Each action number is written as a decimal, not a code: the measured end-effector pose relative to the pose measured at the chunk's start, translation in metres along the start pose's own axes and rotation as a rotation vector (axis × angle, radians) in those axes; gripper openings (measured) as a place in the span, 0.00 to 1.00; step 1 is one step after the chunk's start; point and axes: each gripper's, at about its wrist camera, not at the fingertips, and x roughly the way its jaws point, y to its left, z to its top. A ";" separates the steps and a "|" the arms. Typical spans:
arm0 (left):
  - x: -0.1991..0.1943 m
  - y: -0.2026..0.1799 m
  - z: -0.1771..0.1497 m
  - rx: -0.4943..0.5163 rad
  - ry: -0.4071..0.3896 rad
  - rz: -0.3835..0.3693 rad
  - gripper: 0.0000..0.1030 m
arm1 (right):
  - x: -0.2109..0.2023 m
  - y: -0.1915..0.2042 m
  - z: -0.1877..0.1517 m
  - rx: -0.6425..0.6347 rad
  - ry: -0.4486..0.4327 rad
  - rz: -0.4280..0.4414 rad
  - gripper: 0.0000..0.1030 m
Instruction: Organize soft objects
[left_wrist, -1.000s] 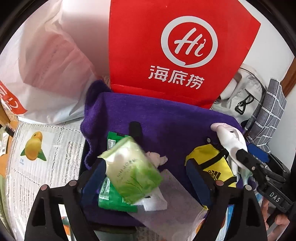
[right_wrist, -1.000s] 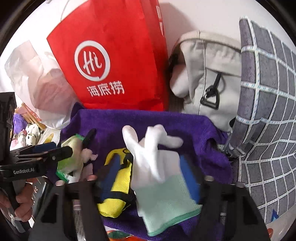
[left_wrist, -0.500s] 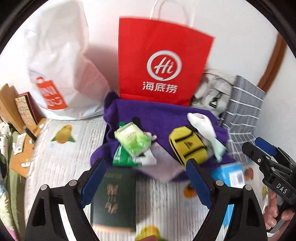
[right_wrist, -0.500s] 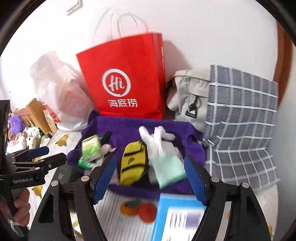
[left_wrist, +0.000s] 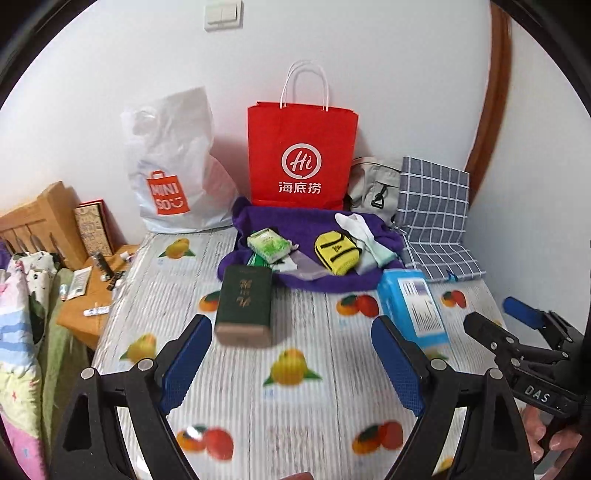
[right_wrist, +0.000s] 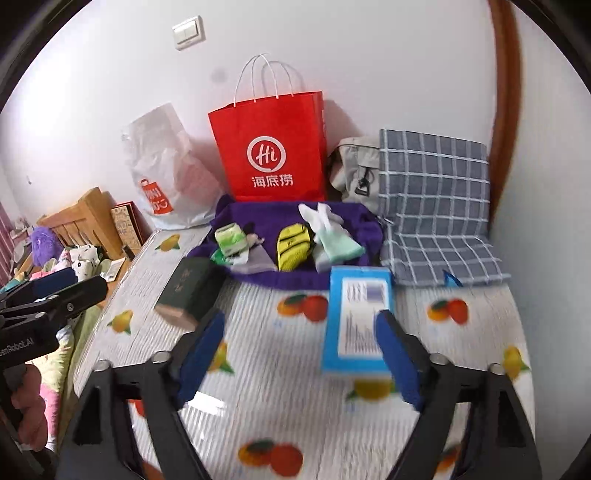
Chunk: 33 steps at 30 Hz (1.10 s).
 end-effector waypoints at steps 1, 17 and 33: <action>-0.007 -0.002 -0.006 0.002 -0.005 0.001 0.85 | -0.011 0.001 -0.009 0.006 -0.014 -0.010 0.94; -0.071 -0.022 -0.076 0.031 -0.051 0.024 0.85 | -0.086 -0.007 -0.084 0.053 -0.037 -0.052 1.00; -0.084 -0.032 -0.080 0.045 -0.060 0.018 0.85 | -0.106 -0.010 -0.096 0.046 -0.063 -0.044 1.00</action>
